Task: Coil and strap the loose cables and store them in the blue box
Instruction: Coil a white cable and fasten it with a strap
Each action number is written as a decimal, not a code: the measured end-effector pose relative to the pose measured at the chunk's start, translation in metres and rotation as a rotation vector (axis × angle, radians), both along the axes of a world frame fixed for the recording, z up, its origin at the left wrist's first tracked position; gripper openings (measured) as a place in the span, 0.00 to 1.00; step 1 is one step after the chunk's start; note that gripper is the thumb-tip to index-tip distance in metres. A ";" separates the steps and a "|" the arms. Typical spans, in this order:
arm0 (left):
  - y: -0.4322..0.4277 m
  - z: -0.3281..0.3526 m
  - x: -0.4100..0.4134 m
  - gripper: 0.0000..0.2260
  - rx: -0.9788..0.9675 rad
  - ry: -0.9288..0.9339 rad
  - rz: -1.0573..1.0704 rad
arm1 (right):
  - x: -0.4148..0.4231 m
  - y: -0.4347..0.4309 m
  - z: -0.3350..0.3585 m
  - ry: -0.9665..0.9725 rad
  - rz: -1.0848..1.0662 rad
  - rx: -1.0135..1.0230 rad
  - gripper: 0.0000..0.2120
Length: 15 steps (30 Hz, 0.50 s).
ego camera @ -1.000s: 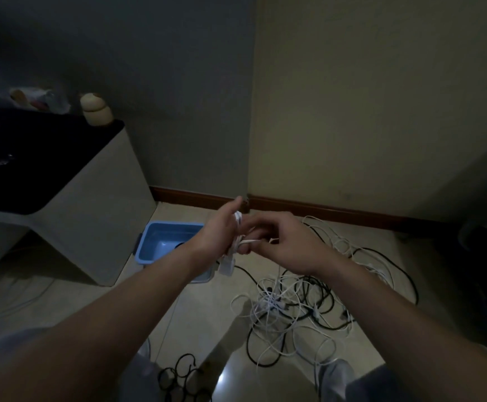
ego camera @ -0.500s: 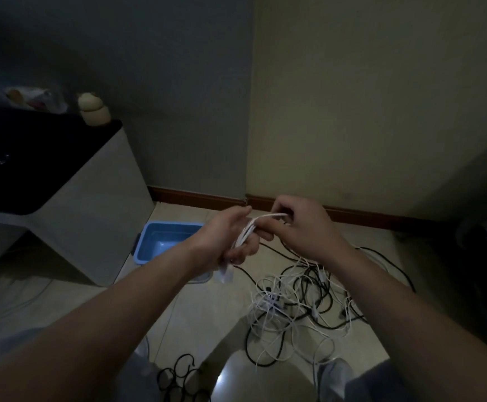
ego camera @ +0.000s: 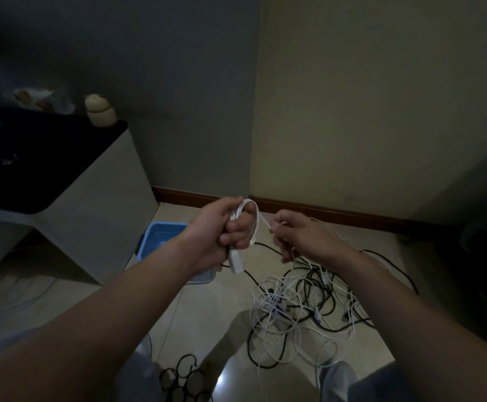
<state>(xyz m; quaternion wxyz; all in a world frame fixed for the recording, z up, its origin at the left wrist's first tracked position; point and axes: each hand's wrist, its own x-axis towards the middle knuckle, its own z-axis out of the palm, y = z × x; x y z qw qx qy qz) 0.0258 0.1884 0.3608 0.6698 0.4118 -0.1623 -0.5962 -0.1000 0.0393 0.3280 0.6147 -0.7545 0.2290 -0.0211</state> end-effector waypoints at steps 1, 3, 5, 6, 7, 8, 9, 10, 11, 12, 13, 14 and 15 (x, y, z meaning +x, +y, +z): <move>-0.001 -0.001 0.001 0.14 -0.002 0.026 0.016 | 0.000 0.002 -0.001 0.029 0.006 0.025 0.07; -0.001 -0.003 0.003 0.14 -0.012 0.064 0.059 | 0.000 0.006 -0.002 0.074 0.020 0.061 0.08; -0.001 -0.003 0.005 0.13 -0.034 0.084 0.115 | -0.001 0.009 -0.003 0.103 0.060 0.082 0.07; 0.000 -0.003 0.007 0.12 -0.045 0.101 0.146 | -0.002 0.011 -0.003 0.105 0.084 0.083 0.06; 0.000 -0.002 0.009 0.11 -0.049 0.129 0.181 | -0.002 0.012 -0.003 0.096 0.108 0.060 0.06; 0.000 -0.002 0.010 0.11 -0.048 0.162 0.221 | -0.002 0.014 -0.003 0.076 0.131 0.008 0.05; 0.001 -0.001 0.012 0.12 -0.044 0.186 0.262 | -0.002 0.015 -0.002 0.048 0.146 -0.052 0.05; 0.001 -0.001 0.013 0.13 -0.040 0.195 0.303 | -0.002 0.017 0.000 0.018 0.151 -0.095 0.06; 0.000 0.000 0.015 0.14 -0.036 0.186 0.340 | -0.001 0.019 0.002 -0.008 0.152 -0.110 0.08; 0.000 0.000 0.016 0.16 -0.032 0.168 0.368 | 0.000 0.021 0.004 -0.017 0.156 -0.093 0.11; 0.000 0.000 0.017 0.17 -0.027 0.148 0.386 | 0.000 0.023 0.005 -0.012 0.170 -0.059 0.14; 0.000 0.000 0.018 0.19 -0.020 0.132 0.393 | 0.001 0.025 0.005 0.007 0.189 -0.030 0.17; 0.000 0.000 0.018 0.20 -0.011 0.111 0.393 | 0.001 0.026 0.006 0.031 0.207 -0.031 0.18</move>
